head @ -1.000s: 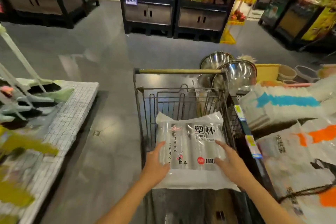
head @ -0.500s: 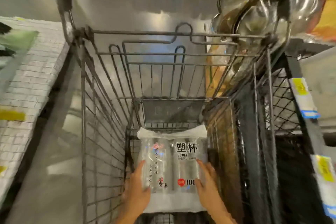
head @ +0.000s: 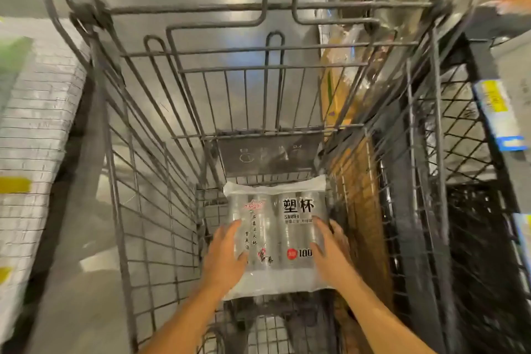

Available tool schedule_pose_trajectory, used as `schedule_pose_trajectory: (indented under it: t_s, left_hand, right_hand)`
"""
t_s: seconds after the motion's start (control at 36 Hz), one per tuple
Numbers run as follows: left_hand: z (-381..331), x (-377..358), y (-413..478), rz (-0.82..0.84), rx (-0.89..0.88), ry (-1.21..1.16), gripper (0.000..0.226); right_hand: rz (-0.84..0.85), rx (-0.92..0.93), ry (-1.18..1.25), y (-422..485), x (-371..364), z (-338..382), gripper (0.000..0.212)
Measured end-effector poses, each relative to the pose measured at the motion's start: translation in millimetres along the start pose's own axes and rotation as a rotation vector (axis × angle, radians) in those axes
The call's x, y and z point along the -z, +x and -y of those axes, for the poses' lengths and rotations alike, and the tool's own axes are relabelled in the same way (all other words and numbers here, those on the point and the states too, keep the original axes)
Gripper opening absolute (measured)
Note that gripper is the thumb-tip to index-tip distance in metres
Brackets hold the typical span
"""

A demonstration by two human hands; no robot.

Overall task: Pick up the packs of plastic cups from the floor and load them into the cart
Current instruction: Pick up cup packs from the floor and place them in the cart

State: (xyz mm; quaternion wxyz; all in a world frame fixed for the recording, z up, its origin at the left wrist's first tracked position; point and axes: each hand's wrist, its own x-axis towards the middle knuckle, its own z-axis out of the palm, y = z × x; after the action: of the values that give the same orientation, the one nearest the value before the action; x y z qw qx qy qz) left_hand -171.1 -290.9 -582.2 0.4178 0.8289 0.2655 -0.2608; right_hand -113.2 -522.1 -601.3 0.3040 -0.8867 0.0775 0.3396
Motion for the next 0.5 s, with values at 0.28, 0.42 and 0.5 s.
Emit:
schedule_pose_trajectory:
  t_s: [0.28, 0.42, 0.5]
  left_hand:
    - [-144, 154, -100, 0.002, -0.337, 0.150, 0.045]
    - [-207, 246, -184, -0.056, -0.492, 0.209, 0.037]
    - [-230, 292, -243, -0.125, -0.611, 0.265, 0.042]
  right_hand:
    - [-0.110, 0.272, -0.280, -102, 116, 145, 0.049]
    - [-0.229, 0.371, -0.284, -194, 191, 236, 0.051]
    - [-0.349, 0.450, -0.295, -255, 222, 279, 0.051]
